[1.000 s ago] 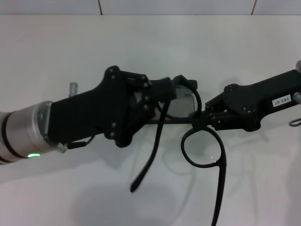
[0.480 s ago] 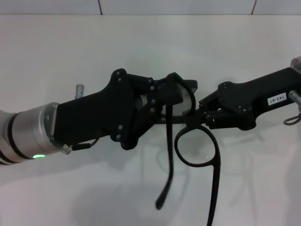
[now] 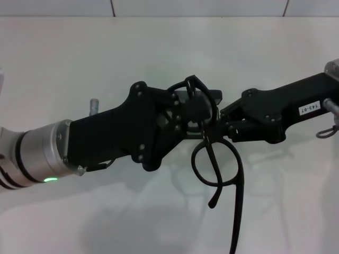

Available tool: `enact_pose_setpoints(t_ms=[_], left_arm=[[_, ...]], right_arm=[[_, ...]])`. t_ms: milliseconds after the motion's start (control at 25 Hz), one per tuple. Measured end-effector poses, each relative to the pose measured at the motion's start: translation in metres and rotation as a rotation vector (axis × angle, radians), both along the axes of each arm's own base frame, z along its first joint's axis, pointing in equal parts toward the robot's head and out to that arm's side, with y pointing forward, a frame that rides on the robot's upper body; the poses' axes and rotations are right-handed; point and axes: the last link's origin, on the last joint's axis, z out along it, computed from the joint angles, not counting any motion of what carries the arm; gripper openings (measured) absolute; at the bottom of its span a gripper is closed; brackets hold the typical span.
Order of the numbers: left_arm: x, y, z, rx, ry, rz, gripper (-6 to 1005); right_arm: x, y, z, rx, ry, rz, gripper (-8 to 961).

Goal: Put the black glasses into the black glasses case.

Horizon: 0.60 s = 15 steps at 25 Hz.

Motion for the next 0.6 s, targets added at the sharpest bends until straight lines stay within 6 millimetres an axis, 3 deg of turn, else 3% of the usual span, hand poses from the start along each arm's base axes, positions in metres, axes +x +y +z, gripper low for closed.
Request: enact_pose_setpoints(t_ms=[600], left_arm=[[-0.0013, 0.0051, -0.0053, 0.055, 0.028, 0.022, 19]], right_arm=[[-0.0019, 0.0009, -0.0009, -0.004, 0.011, -0.011, 69]])
